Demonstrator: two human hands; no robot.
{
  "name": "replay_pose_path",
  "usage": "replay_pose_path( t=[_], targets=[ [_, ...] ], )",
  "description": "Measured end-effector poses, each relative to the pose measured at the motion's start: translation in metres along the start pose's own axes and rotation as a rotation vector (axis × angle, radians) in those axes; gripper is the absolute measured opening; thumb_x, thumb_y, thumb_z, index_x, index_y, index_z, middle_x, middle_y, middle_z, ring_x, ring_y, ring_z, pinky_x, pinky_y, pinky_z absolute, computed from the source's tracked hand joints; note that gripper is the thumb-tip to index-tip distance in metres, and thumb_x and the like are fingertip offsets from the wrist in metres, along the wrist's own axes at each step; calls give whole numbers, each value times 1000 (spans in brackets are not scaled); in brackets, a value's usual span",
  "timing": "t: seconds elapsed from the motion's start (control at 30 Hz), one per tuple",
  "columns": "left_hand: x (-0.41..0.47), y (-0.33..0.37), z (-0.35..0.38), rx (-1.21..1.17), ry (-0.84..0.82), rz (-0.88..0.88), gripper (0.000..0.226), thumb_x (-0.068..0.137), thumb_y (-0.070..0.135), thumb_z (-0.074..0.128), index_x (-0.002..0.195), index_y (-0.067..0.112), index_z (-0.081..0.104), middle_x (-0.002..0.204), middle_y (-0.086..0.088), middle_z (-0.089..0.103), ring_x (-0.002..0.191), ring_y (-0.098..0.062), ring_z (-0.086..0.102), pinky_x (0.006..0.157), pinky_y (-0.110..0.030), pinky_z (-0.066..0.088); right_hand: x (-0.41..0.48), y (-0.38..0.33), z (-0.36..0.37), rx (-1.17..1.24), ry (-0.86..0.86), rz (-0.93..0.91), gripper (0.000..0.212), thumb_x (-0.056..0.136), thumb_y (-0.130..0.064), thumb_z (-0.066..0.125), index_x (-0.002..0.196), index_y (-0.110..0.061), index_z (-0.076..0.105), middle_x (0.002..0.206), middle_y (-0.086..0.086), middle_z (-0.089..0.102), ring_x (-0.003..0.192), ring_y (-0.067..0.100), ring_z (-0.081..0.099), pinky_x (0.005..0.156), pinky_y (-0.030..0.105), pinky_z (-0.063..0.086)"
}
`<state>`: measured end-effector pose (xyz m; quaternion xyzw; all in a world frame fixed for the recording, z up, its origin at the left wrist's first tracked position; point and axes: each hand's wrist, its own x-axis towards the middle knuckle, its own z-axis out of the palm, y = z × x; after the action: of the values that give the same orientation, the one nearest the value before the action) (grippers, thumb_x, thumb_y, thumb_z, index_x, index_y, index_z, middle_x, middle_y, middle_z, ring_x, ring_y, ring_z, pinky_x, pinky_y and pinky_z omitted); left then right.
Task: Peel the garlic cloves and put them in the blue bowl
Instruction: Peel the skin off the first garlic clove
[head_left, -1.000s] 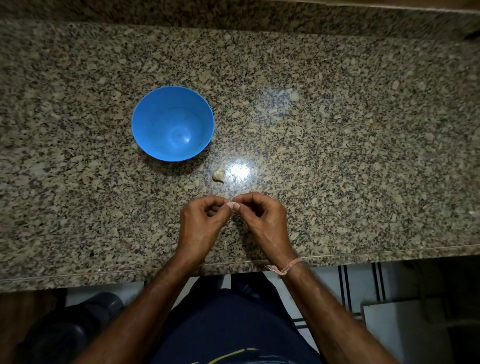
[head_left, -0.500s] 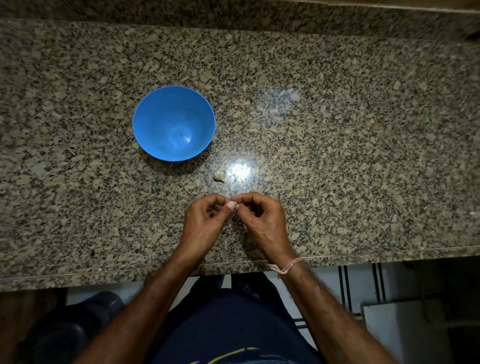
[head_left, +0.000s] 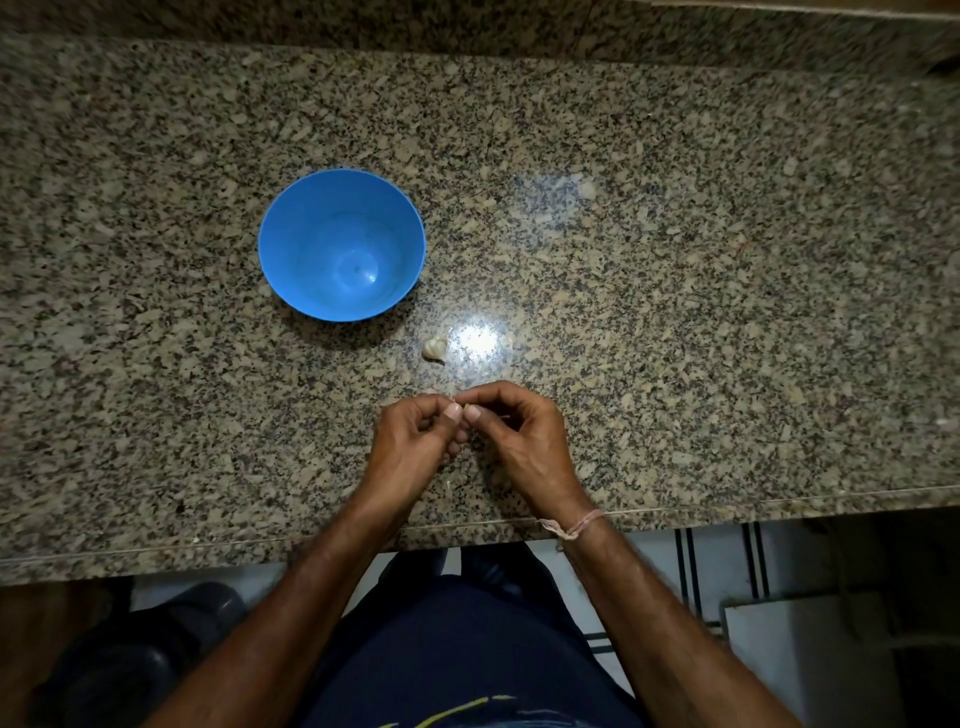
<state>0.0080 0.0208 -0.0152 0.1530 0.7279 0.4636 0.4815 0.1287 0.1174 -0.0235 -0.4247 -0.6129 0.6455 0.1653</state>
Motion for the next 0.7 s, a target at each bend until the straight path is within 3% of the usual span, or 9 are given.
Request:
replay_pose_path(
  t=[0.13,0.27,0.37,0.43,0.57,0.7],
  targets=[
    [0,0,1,32,38,43,14,102,21,64,97,17,76,82,-2,76,76,-12,70,67,-25,56,2,0,-2,98,22,48,8,91,-1,74,99,-2,75,98,12,77,96,29,74,88,41,62],
    [-3,3,2,11,127,114,3,93,17,76,96,19,74,86,1,76,82,-14,73,71,-22,57,2,-3,-3,193,12,96,9,91,2,72,100,2,75,98,16,77,91,19,74,80,26,59],
    [-2,3,0,58,128,147,3,92,21,77,93,20,75,86,1,76,83,-16,73,74,-27,60,3,-1,-4,254,-4,129,11,92,2,72,104,3,74,103,21,76,97,27,73,88,35,60],
    [-2,4,-1,93,118,177,3,92,23,78,93,21,75,84,2,75,82,-14,73,73,-26,59,2,1,-4,292,-5,163,12,92,-1,73,104,2,73,104,20,76,94,28,72,87,38,61],
    [-2,3,0,246,142,309,6,94,21,74,89,21,71,83,7,72,80,-12,68,68,-25,55,-4,-2,-2,324,-8,251,17,95,-11,73,105,3,70,83,8,72,70,16,64,58,23,54],
    [-1,0,3,356,172,391,11,97,13,67,86,17,65,82,8,64,76,-7,59,63,-19,45,-6,1,5,234,6,220,20,98,-18,70,99,3,70,82,8,70,72,16,63,62,26,53]
  ],
)
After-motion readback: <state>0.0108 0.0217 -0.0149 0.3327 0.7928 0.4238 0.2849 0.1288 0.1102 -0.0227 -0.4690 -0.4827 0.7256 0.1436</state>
